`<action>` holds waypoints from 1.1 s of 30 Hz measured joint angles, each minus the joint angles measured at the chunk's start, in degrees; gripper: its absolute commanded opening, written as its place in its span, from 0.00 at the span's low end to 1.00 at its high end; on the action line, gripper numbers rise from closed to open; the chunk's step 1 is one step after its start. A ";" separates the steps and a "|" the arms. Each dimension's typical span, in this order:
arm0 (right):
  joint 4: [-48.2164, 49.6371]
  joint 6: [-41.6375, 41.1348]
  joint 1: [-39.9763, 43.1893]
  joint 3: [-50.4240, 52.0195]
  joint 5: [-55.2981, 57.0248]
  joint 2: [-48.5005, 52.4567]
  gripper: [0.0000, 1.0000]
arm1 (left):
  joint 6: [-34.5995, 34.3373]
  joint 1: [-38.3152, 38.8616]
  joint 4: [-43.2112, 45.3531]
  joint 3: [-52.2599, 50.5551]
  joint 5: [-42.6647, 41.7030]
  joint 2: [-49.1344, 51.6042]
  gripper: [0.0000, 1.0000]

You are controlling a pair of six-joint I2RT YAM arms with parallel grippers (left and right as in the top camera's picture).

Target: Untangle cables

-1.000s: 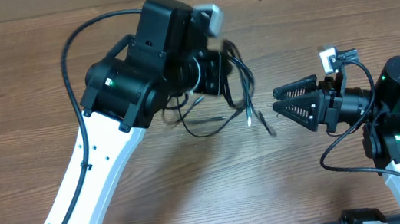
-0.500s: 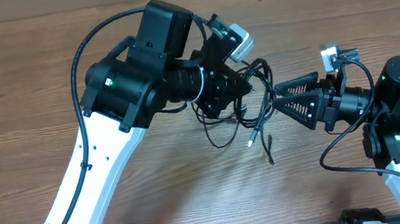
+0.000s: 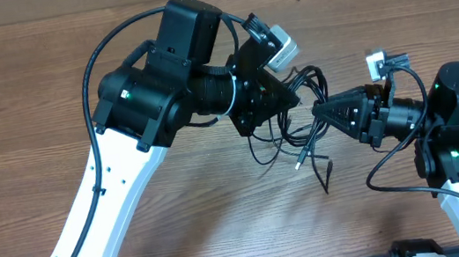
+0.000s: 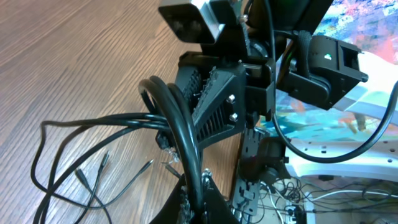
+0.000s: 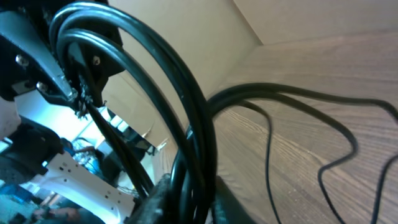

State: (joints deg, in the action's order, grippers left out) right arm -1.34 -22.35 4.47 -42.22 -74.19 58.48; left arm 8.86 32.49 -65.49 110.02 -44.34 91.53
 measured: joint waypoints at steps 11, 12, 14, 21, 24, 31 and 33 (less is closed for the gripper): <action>-0.87 0.07 0.00 0.00 0.09 0.09 0.10 | -14.80 0.07 1.79 0.00 14.32 0.00 0.04; -0.87 0.09 0.00 0.00 0.11 0.09 0.10 | -16.17 0.13 1.79 0.00 15.58 0.00 0.04; -0.94 0.09 0.00 0.00 0.11 0.09 0.11 | -20.24 0.11 1.88 0.00 19.08 0.00 0.04; -1.95 0.11 0.00 0.00 0.07 0.09 0.09 | -32.81 0.04 1.90 0.00 30.47 0.00 0.04; -2.27 0.09 0.00 0.00 0.07 0.09 0.09 | -37.40 0.02 1.90 0.00 34.12 0.00 0.04; -2.43 0.07 0.00 0.00 0.04 0.09 0.48 | -38.91 0.00 1.95 0.00 34.95 0.00 0.04; -2.40 0.13 0.00 0.00 0.17 0.09 0.52 | -36.96 0.00 2.12 0.00 32.15 0.00 0.04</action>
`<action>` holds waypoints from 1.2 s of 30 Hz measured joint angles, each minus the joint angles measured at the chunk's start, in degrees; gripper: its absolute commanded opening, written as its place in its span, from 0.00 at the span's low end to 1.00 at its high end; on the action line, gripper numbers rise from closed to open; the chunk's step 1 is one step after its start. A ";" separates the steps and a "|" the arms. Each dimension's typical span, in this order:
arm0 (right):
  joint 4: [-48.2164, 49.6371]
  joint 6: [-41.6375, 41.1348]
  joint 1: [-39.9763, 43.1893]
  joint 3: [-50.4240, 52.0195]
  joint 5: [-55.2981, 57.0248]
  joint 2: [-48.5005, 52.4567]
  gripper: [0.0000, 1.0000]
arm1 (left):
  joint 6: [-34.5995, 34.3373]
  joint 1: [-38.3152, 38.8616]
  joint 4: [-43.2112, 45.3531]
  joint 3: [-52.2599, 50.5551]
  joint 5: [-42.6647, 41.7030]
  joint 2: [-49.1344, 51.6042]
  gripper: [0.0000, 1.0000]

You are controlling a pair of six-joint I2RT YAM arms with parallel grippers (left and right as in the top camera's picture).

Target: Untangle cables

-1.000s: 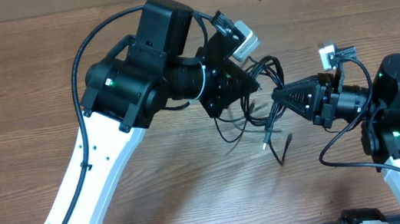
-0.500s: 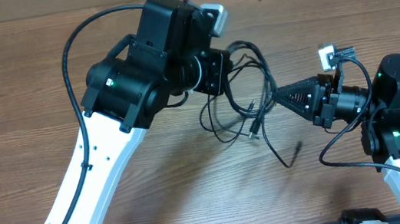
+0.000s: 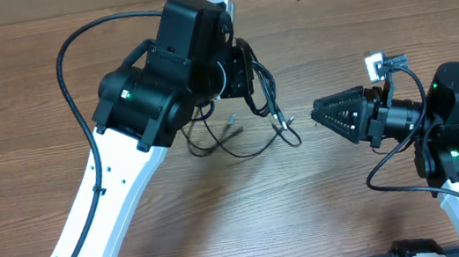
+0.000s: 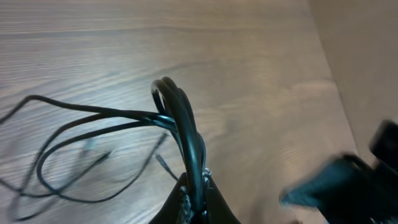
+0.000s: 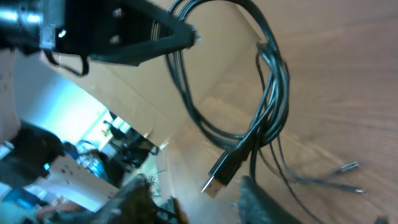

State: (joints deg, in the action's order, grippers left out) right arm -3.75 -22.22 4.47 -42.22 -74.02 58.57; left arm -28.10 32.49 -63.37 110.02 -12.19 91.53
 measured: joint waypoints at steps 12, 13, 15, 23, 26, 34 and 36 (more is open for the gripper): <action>-0.09 3.78 0.00 0.00 2.86 0.00 0.54 | 12.28 0.00 2.80 0.00 -22.40 0.00 0.04; -0.15 4.02 0.00 0.00 2.99 0.00 0.54 | 12.57 0.00 2.80 0.00 -23.04 0.00 0.04; -0.15 4.26 0.00 0.00 3.15 0.00 0.52 | 13.27 0.00 2.82 0.00 -23.98 0.00 0.04; -0.11 4.90 0.00 0.00 3.91 0.00 0.04 | 13.73 0.00 2.99 0.00 -25.38 0.00 0.04; -0.52 4.44 0.00 0.00 3.91 0.02 0.04 | 13.75 0.00 3.02 0.00 -25.33 0.00 0.04; -2.97 4.44 0.00 0.00 3.67 0.02 0.04 | 11.80 0.00 2.93 0.00 -20.22 0.02 0.04; -2.99 4.46 0.00 0.00 3.23 0.02 0.04 | 9.73 0.07 2.75 0.00 -17.00 0.02 0.04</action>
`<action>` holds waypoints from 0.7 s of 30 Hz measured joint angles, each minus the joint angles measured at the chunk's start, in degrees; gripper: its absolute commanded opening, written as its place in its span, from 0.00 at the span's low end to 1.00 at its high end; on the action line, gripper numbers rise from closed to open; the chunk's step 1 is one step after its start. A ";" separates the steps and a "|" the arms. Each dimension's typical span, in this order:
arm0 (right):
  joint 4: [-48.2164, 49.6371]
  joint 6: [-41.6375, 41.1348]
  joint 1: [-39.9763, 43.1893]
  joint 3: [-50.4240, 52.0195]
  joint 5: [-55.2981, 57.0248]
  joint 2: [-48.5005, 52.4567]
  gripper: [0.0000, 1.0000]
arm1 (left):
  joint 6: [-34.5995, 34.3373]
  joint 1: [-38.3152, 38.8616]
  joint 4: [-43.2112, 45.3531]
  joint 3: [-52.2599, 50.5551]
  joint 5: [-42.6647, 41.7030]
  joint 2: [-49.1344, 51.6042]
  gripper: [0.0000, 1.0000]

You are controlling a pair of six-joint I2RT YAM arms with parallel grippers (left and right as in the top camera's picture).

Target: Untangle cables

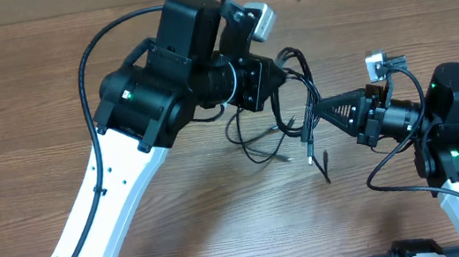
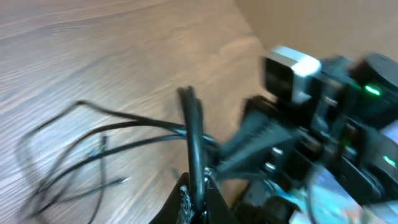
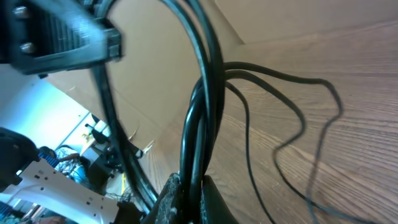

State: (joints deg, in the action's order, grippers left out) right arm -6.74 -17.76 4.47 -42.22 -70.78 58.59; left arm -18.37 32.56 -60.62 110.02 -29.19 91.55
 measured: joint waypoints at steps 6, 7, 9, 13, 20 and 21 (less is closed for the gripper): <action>0.02 0.00 0.00 0.00 -2.97 0.00 0.04 | -13.29 0.04 -1.09 0.00 13.31 0.00 0.04; -0.04 0.02 0.00 0.00 -3.32 0.00 0.04 | -14.84 0.07 -1.11 0.00 14.73 0.00 0.04; 0.00 0.00 0.00 0.00 -3.96 0.00 0.04 | -18.05 0.07 -1.11 0.00 17.31 0.00 0.04; 0.00 0.02 0.00 0.00 -4.66 0.00 0.04 | -24.17 0.09 -1.95 0.00 21.11 0.00 0.04; -0.22 0.02 0.00 0.00 -5.51 0.09 0.04 | -34.77 0.09 -2.23 0.00 25.29 0.00 0.04; -0.17 0.02 0.00 0.00 -5.57 0.09 0.04 | -35.89 0.09 -2.38 0.00 25.77 0.00 0.04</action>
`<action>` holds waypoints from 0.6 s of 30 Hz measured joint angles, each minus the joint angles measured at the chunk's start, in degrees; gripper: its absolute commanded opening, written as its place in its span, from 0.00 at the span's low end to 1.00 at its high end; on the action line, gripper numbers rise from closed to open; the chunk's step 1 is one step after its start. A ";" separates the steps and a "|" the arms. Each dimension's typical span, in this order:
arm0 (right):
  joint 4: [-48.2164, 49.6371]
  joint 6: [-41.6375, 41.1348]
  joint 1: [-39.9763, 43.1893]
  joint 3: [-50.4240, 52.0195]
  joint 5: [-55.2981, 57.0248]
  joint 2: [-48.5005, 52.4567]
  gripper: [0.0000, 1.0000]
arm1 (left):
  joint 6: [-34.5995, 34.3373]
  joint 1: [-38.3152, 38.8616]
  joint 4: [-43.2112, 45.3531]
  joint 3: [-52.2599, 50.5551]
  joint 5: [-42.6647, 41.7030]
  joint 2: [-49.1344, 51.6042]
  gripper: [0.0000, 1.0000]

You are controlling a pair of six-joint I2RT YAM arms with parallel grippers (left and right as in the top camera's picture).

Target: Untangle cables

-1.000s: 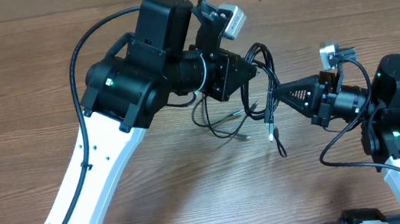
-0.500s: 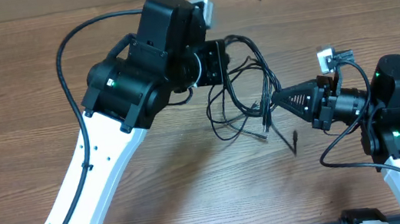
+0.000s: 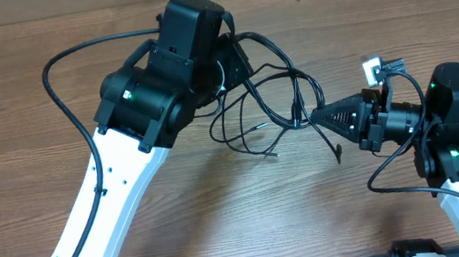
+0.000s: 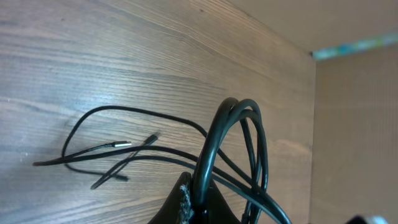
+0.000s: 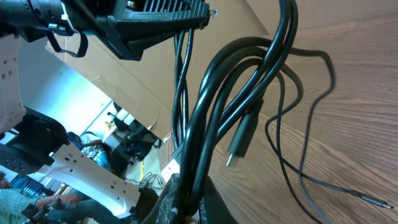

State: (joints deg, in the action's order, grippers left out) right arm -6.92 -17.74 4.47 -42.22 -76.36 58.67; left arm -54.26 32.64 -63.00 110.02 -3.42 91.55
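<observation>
A tangle of black cables (image 3: 289,94) hangs between my two grippers above the wooden table (image 3: 21,94). My left gripper (image 3: 241,60) is shut on one thick loop (image 4: 231,118) of the bundle, seen at the jaws (image 4: 198,186) in the left wrist view. My right gripper (image 3: 315,118) is shut on several strands of the same bundle (image 5: 214,118), clamped between its jaws (image 5: 186,186). A USB plug (image 5: 244,138) dangles free beside those strands. Thin leads with jack ends (image 4: 118,145) trail down onto the table.
The left arm's black and white body (image 3: 146,104) stands over the table's left half. The right arm (image 3: 451,126) stands at the right edge. The left gripper's ribbed finger (image 5: 155,18) shows at the top of the right wrist view.
My left gripper has moved up and to the left, away from the right gripper, still shut on its loop. The cables now span a wider gap. The right gripper is about where it was.
Both grippers were close together, shut on the bundle. Then the right gripper was open and apart while the left held the whole bundle further left. Then the right was shut on the bundle again beside the left. Now the left holds its loop further away.
</observation>
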 measured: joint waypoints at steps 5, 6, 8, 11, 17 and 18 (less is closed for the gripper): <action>-0.72 0.00 0.00 0.00 -0.28 0.00 0.04 | -6.03 0.02 -0.98 0.00 2.60 0.00 0.04; -0.92 0.00 0.00 0.00 -0.33 0.00 0.04 | -7.28 0.00 -1.14 0.00 2.89 0.00 0.04; -1.38 0.00 0.00 0.00 -0.35 0.00 0.04 | -10.14 0.02 -1.53 0.00 3.30 0.00 0.04; -1.66 0.00 0.00 0.00 -0.37 0.00 0.04 | -13.60 0.02 -1.90 0.00 3.80 0.00 0.04; -3.17 -0.02 0.00 0.00 -0.39 0.00 0.04 | -19.67 0.02 -2.01 -0.02 6.36 0.00 0.04; -3.34 0.00 0.00 0.00 -0.42 0.00 0.04 | -20.74 0.02 -2.01 -0.02 6.93 0.00 0.04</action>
State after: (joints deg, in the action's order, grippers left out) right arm -10.26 -17.74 4.47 -42.22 -76.77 58.67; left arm -75.00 32.67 -65.01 110.00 3.51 91.55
